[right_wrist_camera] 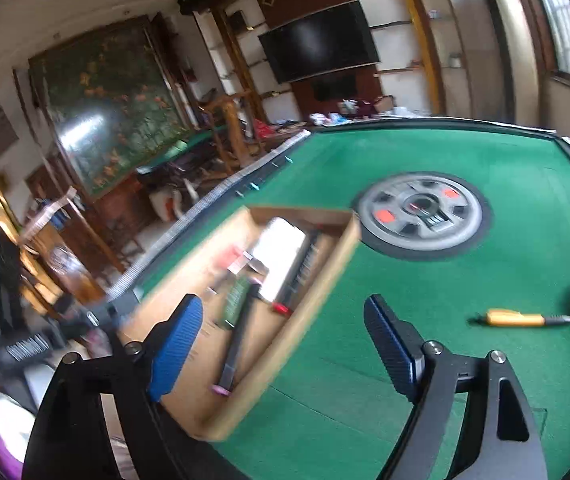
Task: Organize rigid objects
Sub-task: 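Move both tools back to the table toward the orange pen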
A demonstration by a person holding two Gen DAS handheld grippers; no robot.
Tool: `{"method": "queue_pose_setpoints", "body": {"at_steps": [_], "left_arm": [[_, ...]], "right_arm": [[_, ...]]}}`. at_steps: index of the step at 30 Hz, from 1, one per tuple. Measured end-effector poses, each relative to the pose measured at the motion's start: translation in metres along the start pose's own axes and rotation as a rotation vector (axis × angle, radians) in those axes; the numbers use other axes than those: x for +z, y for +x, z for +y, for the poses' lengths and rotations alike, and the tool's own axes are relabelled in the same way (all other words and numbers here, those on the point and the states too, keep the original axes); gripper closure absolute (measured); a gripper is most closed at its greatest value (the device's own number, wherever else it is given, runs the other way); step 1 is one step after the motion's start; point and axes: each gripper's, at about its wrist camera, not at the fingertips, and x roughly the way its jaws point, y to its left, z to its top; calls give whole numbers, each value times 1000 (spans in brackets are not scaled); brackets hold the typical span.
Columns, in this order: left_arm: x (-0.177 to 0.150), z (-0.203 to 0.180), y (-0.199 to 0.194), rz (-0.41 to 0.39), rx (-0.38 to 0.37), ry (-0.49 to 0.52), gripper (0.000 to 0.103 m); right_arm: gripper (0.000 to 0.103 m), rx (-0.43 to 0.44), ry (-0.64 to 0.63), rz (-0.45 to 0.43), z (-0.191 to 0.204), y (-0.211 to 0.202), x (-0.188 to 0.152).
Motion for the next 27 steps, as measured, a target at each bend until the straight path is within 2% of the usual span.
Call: {"method": "queue_pose_setpoints", "body": {"at_steps": [3, 7, 9, 12, 14, 15, 16, 19, 22, 24, 27], "left_arm": [[-4, -18, 10, 27, -39, 53, 22], [-12, -37, 21, 62, -66, 116, 22], [-13, -48, 27, 74, -56, 153, 22], [-3, -69, 21, 27, -70, 204, 22], [5, -79, 12, -17, -136, 197, 11], [8, -81, 8, -39, -184, 174, 1], [8, -82, 7, -44, -203, 153, 1], [2, -96, 25, 66, -161, 169, 1], [-8, -111, 39, 129, -165, 203, 1], [-14, -119, 47, 152, -178, 215, 1], [-24, -133, 61, 179, -167, 246, 1]], "right_arm": [[21, 49, 125, 75, -33, 10, -17], [21, 51, 280, 73, -78, 5, -27], [21, 6, 287, 60, -92, -3, -26], [21, -66, 249, 25, -103, -23, -17], [21, -125, 204, -22, -107, -41, -8], [21, -179, 168, -59, -107, -56, -4], [21, -221, 146, -84, -111, -65, 1], [16, -332, 130, -105, -132, -91, 8], [15, -476, 203, -23, -183, -100, 9], [15, -525, 273, 15, -222, -105, 5], [15, -559, 337, 36, -258, -114, -2]]}}
